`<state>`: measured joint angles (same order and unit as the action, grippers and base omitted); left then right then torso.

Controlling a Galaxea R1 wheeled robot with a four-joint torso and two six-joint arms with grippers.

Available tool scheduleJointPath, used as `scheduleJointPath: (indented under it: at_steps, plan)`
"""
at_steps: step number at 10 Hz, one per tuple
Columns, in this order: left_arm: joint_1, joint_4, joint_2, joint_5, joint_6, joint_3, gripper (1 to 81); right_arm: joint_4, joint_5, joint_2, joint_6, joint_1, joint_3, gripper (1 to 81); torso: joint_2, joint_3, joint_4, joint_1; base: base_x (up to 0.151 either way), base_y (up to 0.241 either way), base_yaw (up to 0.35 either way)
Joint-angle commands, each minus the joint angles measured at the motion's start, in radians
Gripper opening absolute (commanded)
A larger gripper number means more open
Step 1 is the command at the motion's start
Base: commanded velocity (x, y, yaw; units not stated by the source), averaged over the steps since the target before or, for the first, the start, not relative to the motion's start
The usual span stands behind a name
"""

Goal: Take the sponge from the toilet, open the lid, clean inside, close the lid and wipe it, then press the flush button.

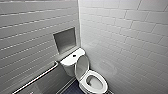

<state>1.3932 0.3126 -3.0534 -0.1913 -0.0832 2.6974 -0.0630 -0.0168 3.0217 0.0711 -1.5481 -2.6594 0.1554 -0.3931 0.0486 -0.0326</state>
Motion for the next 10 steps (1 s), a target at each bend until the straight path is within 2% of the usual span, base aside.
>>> scheduleJointPath:
  at_steps: [1, 3, 10]
  plan:
    - [-0.018, -0.012, -0.001, -0.076, 0.003, -0.002, 81.1, -0.001, 0.077, 0.004, -0.002, -0.001, 0.003, 1.0, 0.000, -0.003, 0.000, 0.000, 0.000, 0.000, 0.000]
    - [-0.018, -0.013, -0.004, -0.076, 0.000, -0.002, 81.1, -0.001, 0.077, 0.002, -0.002, 0.001, 0.003, 1.0, 0.001, 0.022, 0.000, 0.002, 0.000, 0.000, 0.000]
    - [-0.010, -0.013, 0.008, -0.076, 0.003, -0.002, 81.1, 0.002, 0.072, 0.019, -0.004, 0.001, -0.003, 1.0, 0.001, 0.023, 0.000, 0.002, 0.000, 0.000, 0.000]
